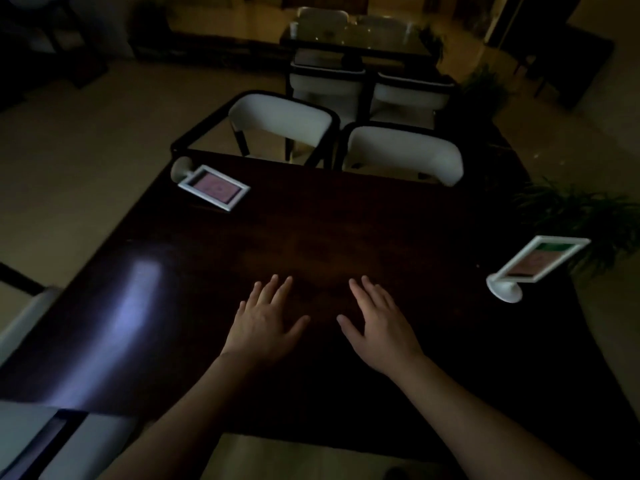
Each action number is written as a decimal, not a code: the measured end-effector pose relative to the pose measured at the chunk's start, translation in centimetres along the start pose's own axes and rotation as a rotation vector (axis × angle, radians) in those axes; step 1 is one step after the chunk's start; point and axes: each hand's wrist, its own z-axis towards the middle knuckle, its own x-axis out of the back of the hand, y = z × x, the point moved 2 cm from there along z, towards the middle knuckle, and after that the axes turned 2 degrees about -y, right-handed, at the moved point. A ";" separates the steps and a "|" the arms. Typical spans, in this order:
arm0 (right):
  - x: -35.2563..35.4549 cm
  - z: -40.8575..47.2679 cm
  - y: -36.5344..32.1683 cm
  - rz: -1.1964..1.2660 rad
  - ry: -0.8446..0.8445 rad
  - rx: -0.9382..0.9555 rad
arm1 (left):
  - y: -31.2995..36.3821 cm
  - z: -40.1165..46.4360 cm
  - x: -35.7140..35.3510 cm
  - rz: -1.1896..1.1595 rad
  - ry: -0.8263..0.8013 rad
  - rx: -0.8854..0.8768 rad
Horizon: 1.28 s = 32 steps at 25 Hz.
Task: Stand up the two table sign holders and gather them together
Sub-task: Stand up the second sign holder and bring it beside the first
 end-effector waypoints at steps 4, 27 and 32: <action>-1.6 -0.2 -9.2 0.040 0.031 0.064 | -6.9 -4.4 5.4 -0.034 0.061 0.033; -6.1 36.4 -22.2 -0.002 -0.089 0.013 | -29.8 11.0 13.5 0.087 0.069 0.206; -7.2 41.8 -22.0 -0.072 -0.190 -0.030 | -31.3 17.4 13.3 0.131 0.054 0.133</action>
